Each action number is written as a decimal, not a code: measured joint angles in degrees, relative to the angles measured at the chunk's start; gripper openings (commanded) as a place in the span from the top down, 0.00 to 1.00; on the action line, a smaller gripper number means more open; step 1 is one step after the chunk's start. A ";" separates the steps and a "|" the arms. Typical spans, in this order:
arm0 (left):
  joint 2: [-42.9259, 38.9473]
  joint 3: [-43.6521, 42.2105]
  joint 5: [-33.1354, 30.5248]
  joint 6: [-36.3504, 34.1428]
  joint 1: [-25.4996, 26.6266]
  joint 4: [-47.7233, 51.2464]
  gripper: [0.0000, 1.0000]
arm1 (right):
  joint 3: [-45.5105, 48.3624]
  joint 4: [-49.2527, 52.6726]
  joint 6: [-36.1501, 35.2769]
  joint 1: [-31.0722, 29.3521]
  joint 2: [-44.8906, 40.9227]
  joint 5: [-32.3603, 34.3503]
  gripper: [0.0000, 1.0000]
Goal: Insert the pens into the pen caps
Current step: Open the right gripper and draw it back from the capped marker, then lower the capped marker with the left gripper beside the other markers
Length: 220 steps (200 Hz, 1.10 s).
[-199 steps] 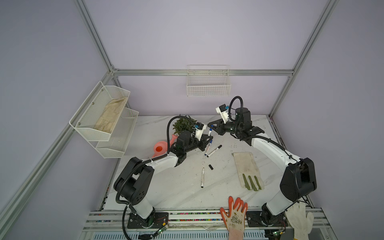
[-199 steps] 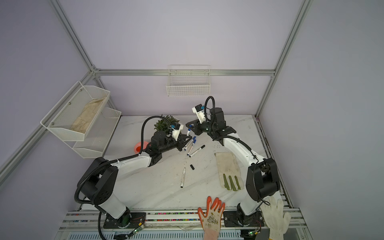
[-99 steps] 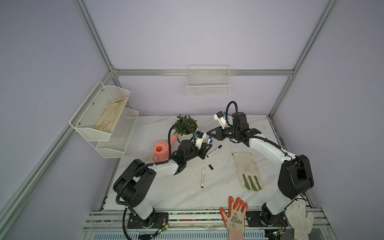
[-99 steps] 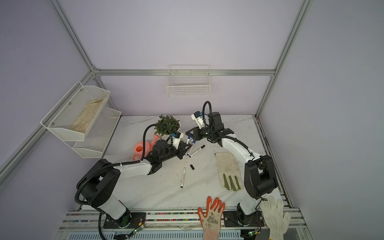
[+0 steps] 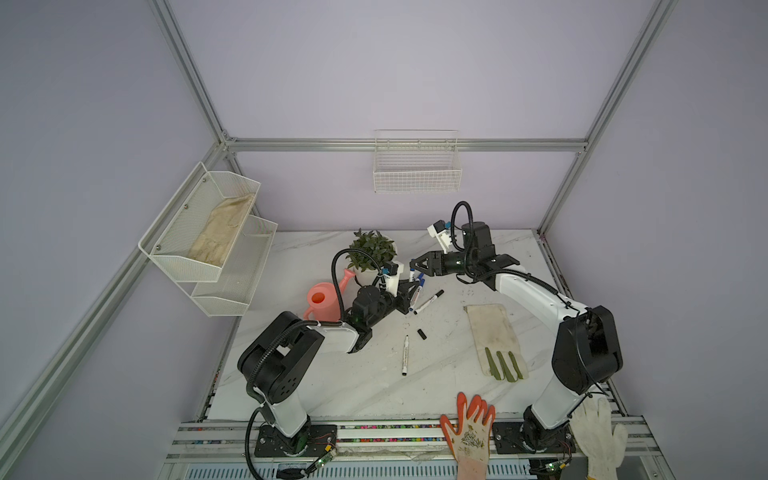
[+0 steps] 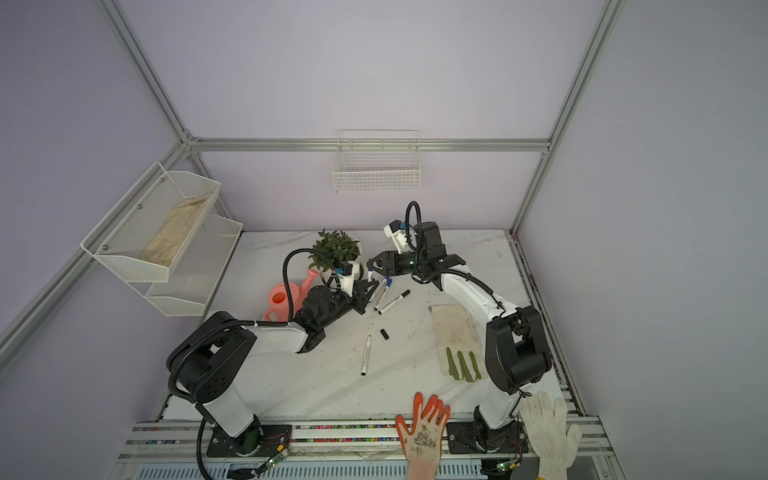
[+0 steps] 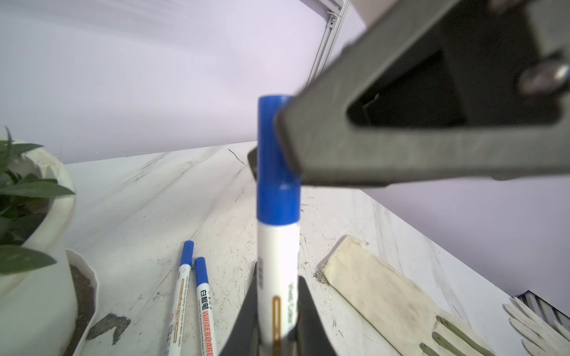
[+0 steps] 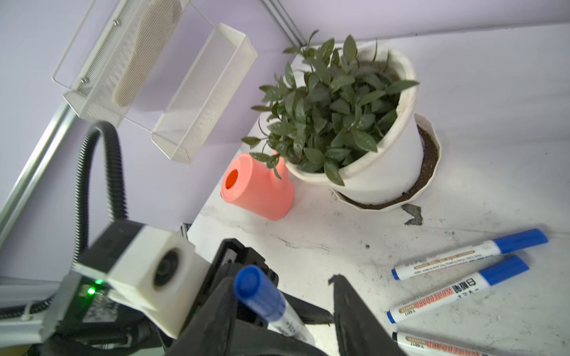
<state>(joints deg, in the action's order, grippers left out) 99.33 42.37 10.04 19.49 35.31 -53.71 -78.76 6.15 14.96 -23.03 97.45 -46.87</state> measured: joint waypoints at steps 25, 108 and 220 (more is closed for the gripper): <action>1.99 0.00 -0.42 -0.11 0.00 0.07 1.00 | -0.11 -1.84 1.16 1.53 -2.86 1.16 0.46; 5.70 4.50 2.38 -9.20 3.91 17.64 1.00 | 4.85 -4.55 7.76 9.88 -6.95 10.29 0.49; 18.75 28.22 6.03 -20.70 6.12 48.57 0.94 | 5.53 -3.74 10.03 10.27 -4.48 13.11 0.55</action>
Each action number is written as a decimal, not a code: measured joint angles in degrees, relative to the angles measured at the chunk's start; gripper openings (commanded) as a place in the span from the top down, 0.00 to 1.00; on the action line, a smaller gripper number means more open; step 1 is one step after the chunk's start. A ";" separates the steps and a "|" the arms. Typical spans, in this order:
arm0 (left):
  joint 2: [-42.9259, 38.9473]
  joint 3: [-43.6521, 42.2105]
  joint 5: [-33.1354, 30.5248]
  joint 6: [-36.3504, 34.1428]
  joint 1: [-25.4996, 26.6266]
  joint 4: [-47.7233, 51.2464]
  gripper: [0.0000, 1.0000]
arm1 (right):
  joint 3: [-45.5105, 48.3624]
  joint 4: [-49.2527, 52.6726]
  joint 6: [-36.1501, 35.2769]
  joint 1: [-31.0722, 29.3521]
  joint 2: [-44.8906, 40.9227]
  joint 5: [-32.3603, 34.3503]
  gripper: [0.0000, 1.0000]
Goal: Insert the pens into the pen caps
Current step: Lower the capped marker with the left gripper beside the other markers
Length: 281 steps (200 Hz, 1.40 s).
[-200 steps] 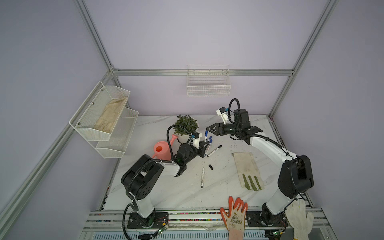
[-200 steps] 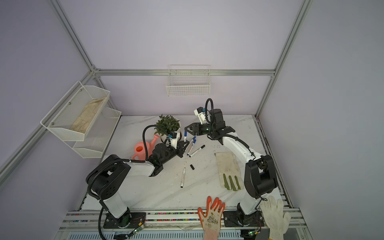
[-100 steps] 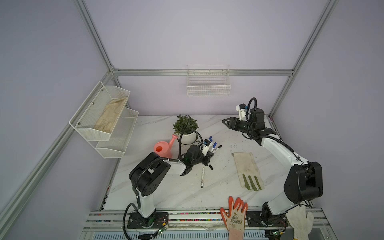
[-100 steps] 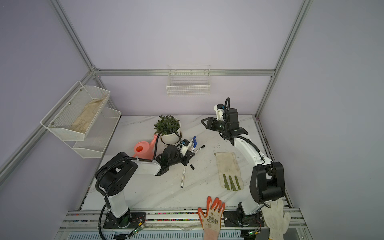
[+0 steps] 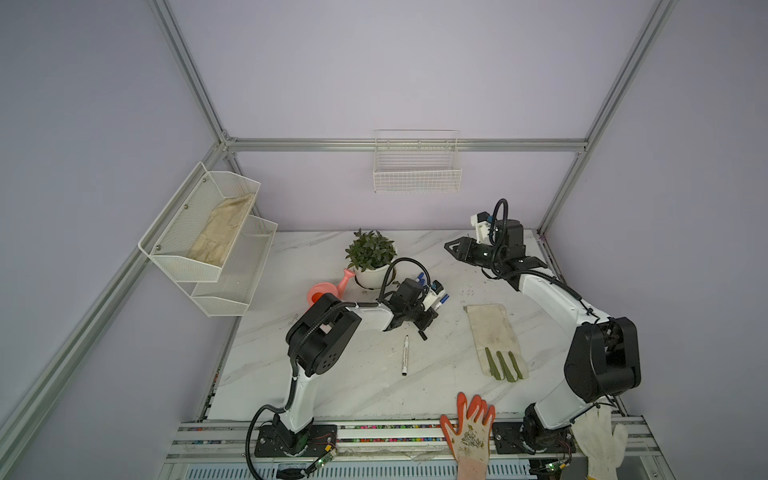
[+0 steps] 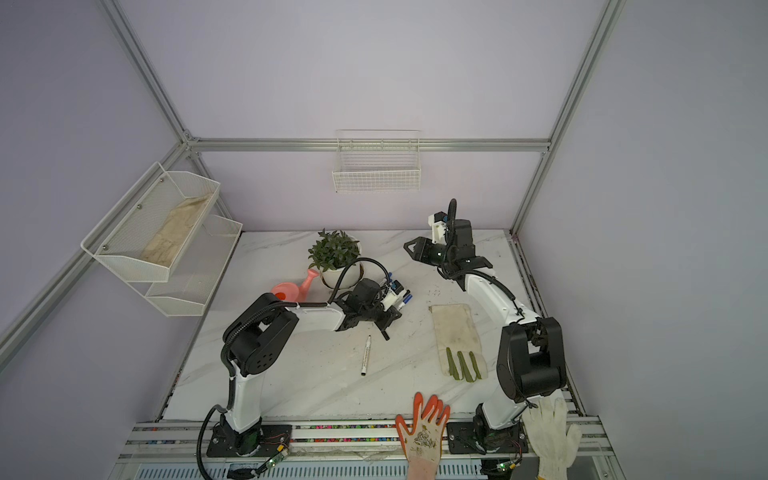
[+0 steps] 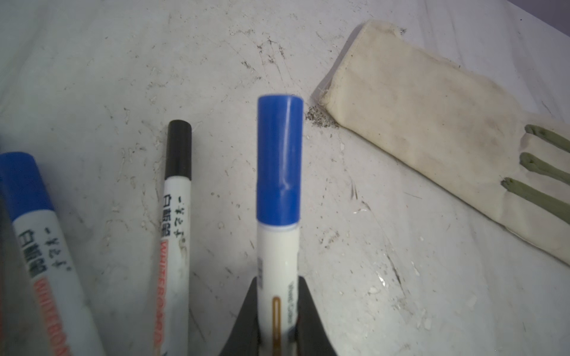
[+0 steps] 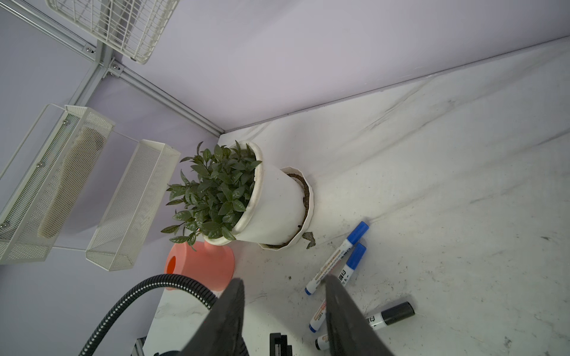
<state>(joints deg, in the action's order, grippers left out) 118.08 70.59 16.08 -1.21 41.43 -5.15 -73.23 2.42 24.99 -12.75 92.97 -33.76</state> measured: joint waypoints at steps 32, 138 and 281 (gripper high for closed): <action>2.45 5.14 -0.11 -1.42 0.00 5.84 0.84 | 0.52 0.31 -0.20 0.55 0.00 0.35 0.56; 5.46 12.02 -1.11 -3.06 0.00 13.60 0.55 | 1.11 0.44 -0.85 1.62 -0.07 0.35 0.59; -30.12 -19.93 -11.93 -0.72 3.45 11.67 0.35 | 1.16 2.01 -2.75 1.73 -0.52 1.29 0.59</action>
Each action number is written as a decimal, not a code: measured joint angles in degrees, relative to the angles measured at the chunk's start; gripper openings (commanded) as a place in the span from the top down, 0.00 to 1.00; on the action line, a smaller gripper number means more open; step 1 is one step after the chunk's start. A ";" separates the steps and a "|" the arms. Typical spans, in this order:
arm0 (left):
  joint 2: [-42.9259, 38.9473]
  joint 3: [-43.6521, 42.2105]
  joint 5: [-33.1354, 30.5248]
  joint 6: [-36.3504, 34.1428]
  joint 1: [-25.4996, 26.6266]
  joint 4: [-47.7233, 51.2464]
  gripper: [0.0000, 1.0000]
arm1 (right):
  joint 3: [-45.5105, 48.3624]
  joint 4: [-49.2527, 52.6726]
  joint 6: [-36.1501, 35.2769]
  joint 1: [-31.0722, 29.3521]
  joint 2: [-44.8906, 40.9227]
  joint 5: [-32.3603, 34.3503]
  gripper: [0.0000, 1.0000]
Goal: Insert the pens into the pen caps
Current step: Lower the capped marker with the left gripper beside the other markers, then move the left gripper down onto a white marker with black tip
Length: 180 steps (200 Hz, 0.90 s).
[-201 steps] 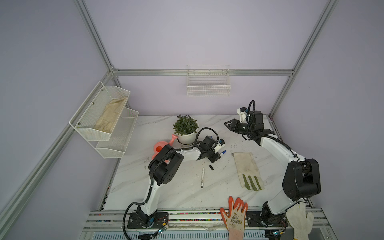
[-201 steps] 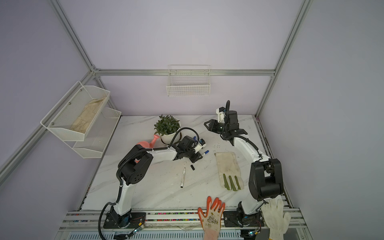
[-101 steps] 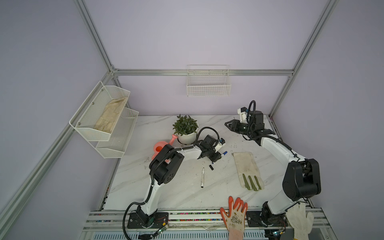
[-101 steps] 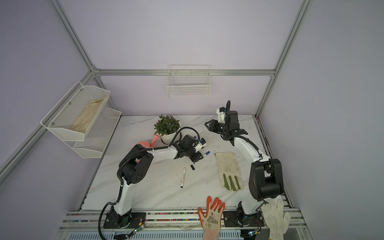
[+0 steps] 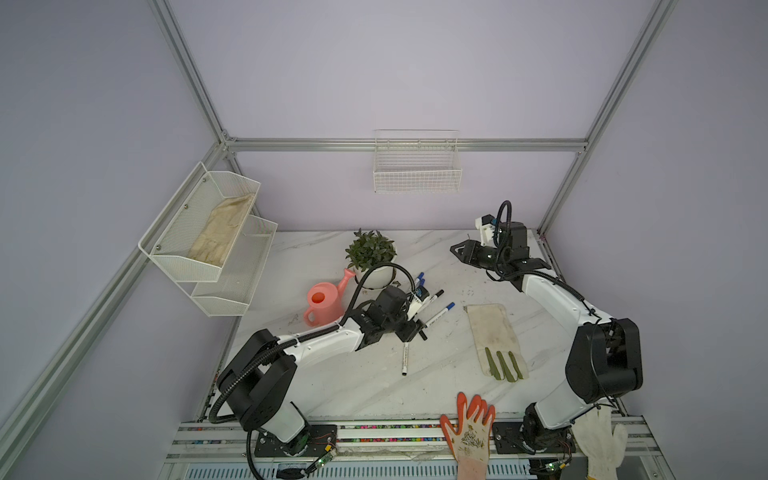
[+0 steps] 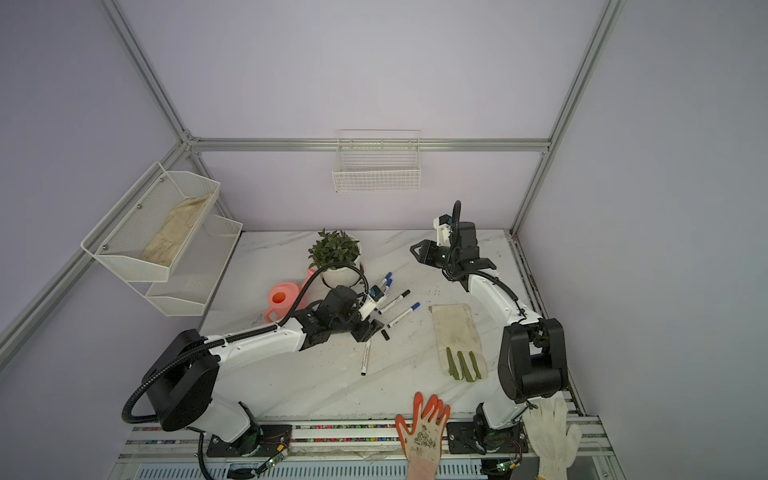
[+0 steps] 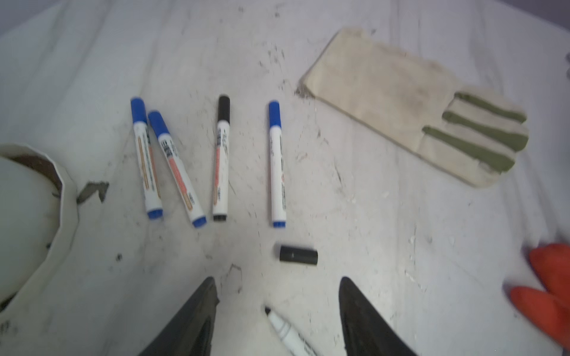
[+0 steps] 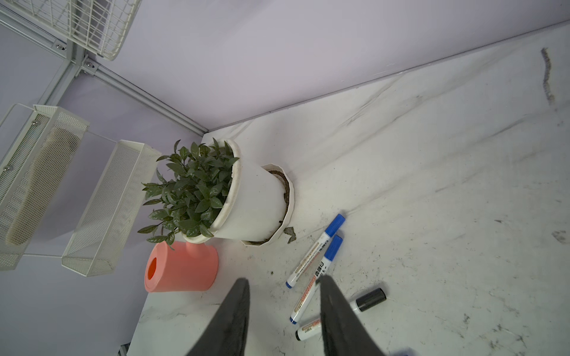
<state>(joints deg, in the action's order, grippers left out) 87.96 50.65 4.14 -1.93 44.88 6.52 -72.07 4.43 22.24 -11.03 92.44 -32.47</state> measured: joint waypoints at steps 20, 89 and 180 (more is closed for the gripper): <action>-0.24 -4.15 -2.23 1.75 1.01 2.29 0.32 | 0.00 0.61 -0.15 0.11 0.00 0.13 0.60; 5.95 -3.10 -5.35 5.70 1.07 8.24 0.35 | -0.02 1.84 -1.11 0.13 0.02 0.70 0.60; 6.93 1.03 -8.24 10.95 0.79 17.92 0.65 | -0.02 1.86 -1.20 0.13 0.02 0.79 0.60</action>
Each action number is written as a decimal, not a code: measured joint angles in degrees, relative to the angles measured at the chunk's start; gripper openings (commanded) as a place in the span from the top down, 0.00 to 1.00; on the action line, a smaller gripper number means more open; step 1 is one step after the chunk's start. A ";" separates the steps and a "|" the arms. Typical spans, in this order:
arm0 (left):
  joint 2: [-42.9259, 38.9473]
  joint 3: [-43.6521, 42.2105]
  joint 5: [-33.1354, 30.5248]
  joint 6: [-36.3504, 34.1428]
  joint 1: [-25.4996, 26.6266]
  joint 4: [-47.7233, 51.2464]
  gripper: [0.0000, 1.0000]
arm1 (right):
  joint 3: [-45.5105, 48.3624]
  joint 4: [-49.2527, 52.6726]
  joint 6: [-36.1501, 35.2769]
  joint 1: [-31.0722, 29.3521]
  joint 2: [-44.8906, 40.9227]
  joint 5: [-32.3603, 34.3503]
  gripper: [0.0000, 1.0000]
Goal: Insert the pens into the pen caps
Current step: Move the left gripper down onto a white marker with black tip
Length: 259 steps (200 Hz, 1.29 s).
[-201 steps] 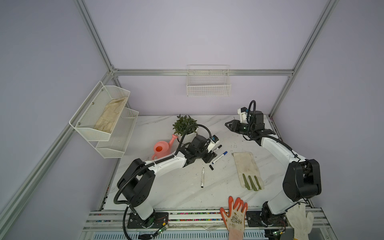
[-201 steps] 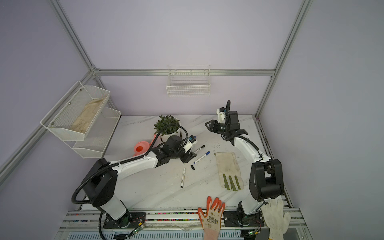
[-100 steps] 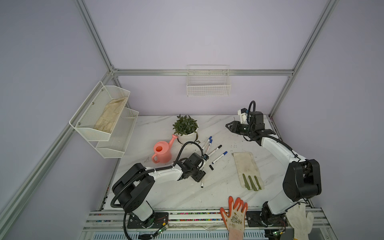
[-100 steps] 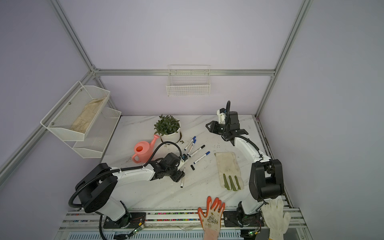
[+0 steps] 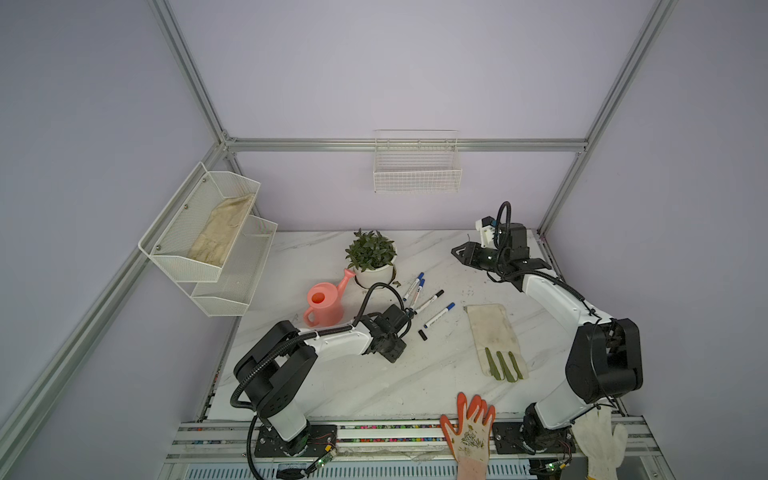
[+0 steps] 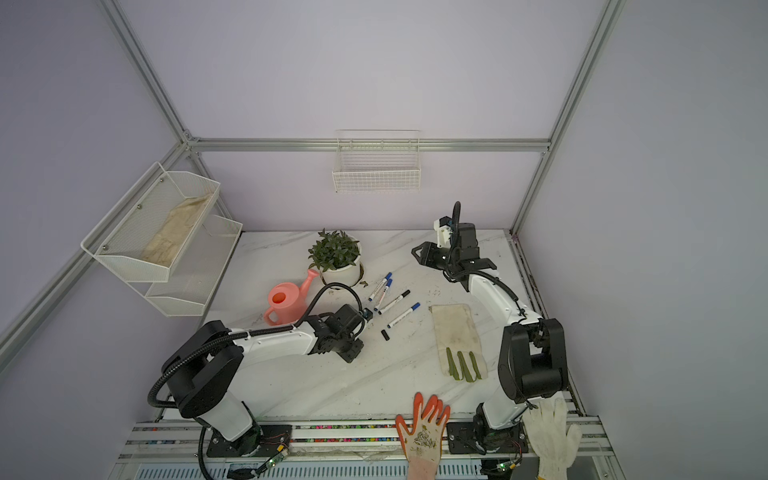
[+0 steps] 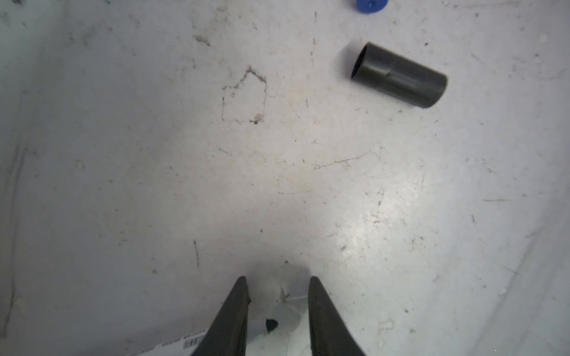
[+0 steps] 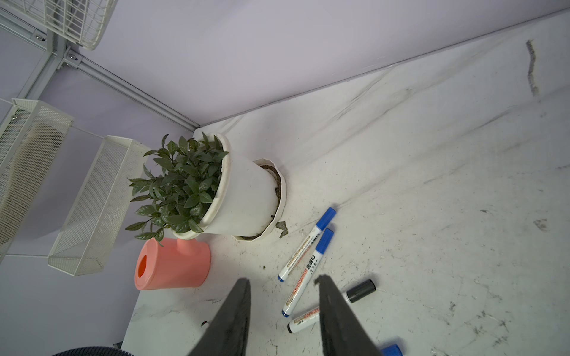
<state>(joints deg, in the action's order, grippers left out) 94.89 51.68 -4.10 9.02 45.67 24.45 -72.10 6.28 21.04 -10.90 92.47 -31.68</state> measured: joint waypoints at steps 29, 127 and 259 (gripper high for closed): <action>-1.25 -0.02 -0.85 0.24 -0.59 1.64 0.44 | 0.00 0.00 -0.13 0.00 0.00 -0.02 0.60; -3.06 8.55 -0.96 -0.52 -1.70 27.71 0.25 | 0.37 0.17 -0.72 0.00 0.00 0.85 0.60; 9.16 15.69 -9.44 -9.94 -3.72 27.69 0.28 | 0.37 0.90 -0.81 0.00 0.00 0.79 0.61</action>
<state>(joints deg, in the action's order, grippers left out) 104.05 67.37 -13.54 -0.93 41.95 52.14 -71.72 7.18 20.23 -10.90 92.47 -30.89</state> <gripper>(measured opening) 0.743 0.394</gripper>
